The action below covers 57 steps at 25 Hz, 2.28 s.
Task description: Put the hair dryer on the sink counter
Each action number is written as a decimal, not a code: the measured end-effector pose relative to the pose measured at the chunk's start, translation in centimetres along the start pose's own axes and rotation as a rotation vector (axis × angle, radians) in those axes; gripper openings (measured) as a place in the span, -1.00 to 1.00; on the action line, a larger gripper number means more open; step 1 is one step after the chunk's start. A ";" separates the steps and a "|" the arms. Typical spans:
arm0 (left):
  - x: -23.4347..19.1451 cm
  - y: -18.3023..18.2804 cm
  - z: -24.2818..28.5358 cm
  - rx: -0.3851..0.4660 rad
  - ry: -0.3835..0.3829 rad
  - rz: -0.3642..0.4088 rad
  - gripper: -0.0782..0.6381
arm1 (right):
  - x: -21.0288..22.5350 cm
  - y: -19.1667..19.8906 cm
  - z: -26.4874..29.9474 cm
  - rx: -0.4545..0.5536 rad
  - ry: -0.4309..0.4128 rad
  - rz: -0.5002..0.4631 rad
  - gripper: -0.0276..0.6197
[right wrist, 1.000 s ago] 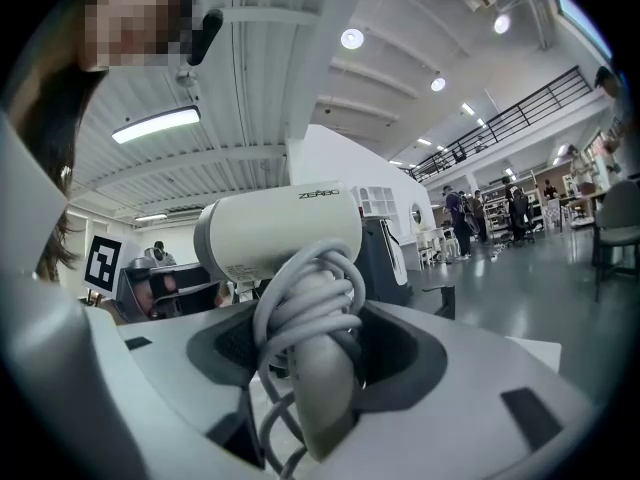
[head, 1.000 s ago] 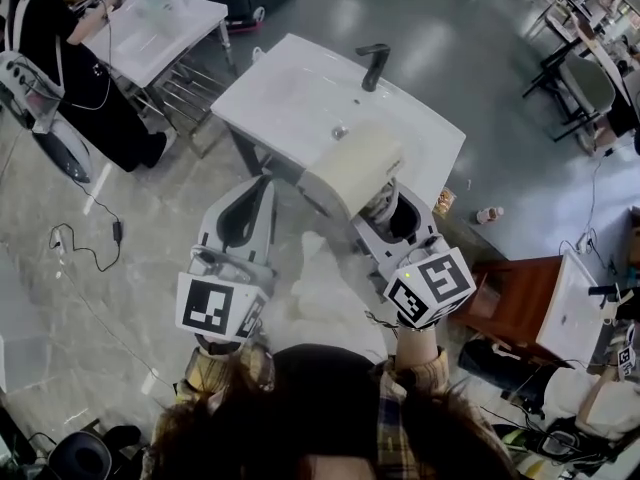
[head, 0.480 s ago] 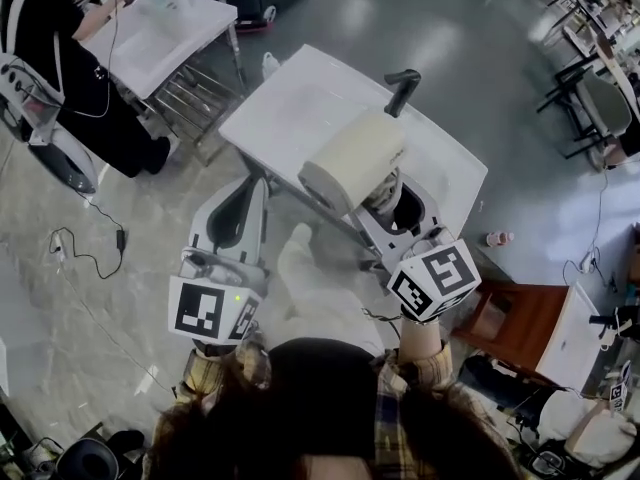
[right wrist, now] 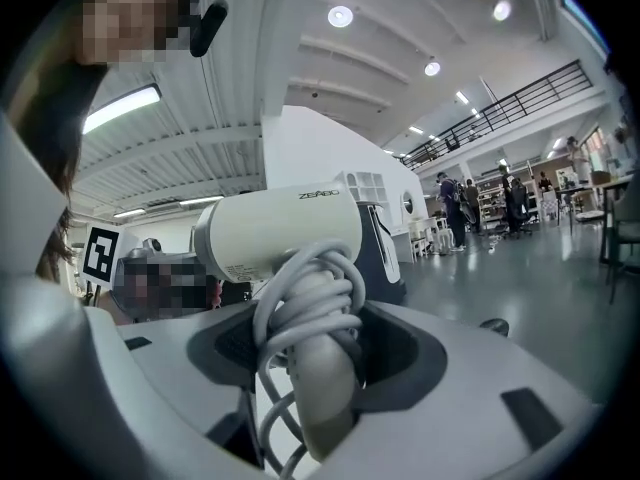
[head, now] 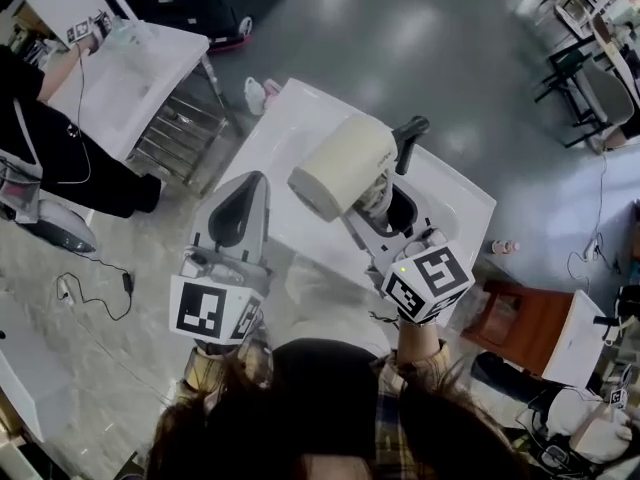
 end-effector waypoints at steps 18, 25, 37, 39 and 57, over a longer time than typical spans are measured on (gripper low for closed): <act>-3.7 -1.3 9.9 -0.052 0.116 -0.009 -0.73 | 6.4 -3.3 4.9 -0.006 0.086 0.052 -0.08; -4.8 -2.2 10.9 -0.018 0.124 0.018 -0.73 | 6.3 -4.3 5.3 -0.010 0.095 0.043 -0.08; -7.7 -3.4 14.9 -0.035 0.218 0.024 -0.73 | 7.4 -5.8 8.8 -0.036 0.190 0.053 -0.08; -8.3 -3.5 15.7 -0.041 0.232 0.017 -0.73 | 7.7 -6.0 9.5 -0.045 0.203 0.058 -0.08; -11.1 -1.9 20.0 -0.093 0.312 -0.007 -0.73 | 10.5 -5.3 14.3 -0.165 0.291 0.045 -0.08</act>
Point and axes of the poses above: the fingertips, and each gripper's own axes: z forward along the fingers, x to its right, y out of its underside, the point moved 7 cm from there along -z, backward along the fingers, and after that the axes turned 9 degrees about -x, right-handed, at the moved point
